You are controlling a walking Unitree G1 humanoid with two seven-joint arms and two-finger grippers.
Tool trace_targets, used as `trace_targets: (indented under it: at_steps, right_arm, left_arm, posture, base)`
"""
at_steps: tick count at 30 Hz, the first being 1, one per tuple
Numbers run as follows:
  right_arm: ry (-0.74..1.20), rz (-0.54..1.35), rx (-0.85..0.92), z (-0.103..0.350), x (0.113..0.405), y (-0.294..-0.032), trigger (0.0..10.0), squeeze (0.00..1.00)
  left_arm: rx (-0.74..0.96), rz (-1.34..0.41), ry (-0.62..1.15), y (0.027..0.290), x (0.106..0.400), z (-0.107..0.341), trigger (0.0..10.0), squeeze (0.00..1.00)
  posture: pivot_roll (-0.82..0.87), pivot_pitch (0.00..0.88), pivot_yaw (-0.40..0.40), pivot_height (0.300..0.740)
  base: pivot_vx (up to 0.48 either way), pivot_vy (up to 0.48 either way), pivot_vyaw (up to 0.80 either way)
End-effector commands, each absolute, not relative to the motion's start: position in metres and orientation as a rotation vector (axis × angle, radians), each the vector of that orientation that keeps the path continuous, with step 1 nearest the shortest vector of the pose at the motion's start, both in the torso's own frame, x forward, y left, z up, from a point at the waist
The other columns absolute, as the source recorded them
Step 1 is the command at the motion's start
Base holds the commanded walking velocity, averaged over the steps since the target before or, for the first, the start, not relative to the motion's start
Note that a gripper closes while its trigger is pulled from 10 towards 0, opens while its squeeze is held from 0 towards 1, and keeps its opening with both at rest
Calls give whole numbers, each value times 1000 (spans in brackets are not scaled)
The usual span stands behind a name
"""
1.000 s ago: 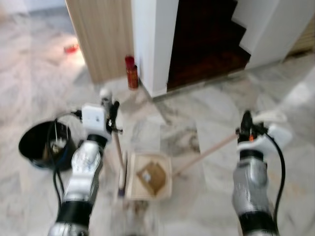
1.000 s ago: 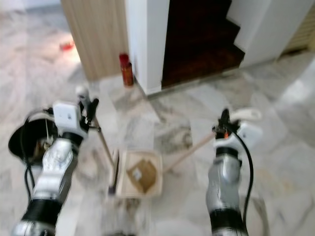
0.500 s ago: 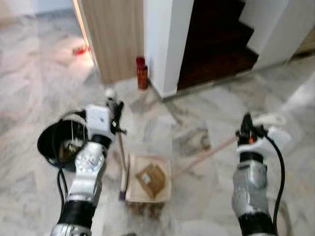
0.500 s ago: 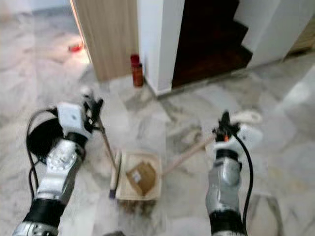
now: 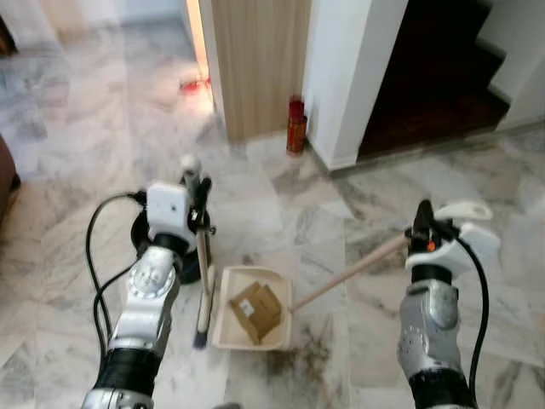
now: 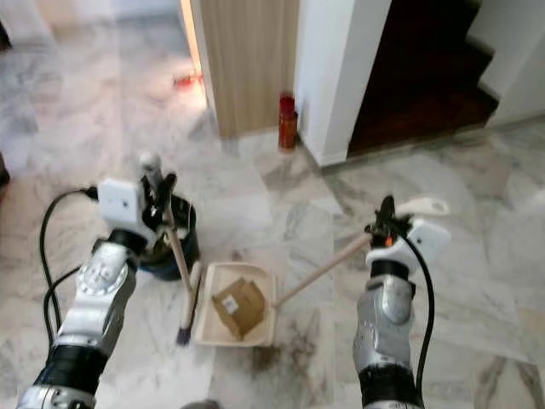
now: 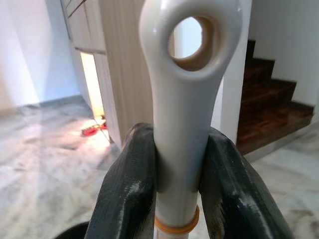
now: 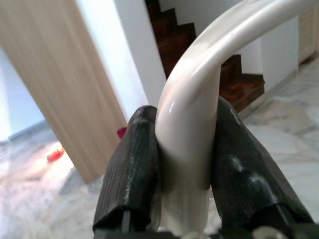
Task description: Sweep floor
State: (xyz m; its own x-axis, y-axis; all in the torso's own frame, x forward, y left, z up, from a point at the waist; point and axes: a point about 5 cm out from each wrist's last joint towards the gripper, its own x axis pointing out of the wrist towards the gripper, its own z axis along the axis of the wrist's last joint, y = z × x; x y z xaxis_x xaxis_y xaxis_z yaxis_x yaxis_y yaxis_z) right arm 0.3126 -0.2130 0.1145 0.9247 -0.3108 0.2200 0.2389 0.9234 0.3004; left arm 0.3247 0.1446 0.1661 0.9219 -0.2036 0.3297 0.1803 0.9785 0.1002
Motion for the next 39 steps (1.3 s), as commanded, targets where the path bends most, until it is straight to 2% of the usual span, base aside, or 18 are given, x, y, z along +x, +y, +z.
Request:
trace_targets:
  at_steps: [1,16,39]
  right_arm:
    - [-324,-275,278,126,315,-210,10000,0]
    - [-324,-273,277,127,315,-211,10000,0]
    - [-323,-269,284,126,316,-212,10000,0]
  left_arm:
    - [83,-191,-394,149,325,178,10000,0]
    - [68,-209,-389,143,322,176,10000,0]
    - [59,-235,-389,139,321,176,10000,0]
  posture:
    - [186,110,-47,740]
    - [186,125,-50,740]
    - [189,97,-44,740]
  base:
    - [0,330,0]
    - [0,329,0]
    - [0,328,0]
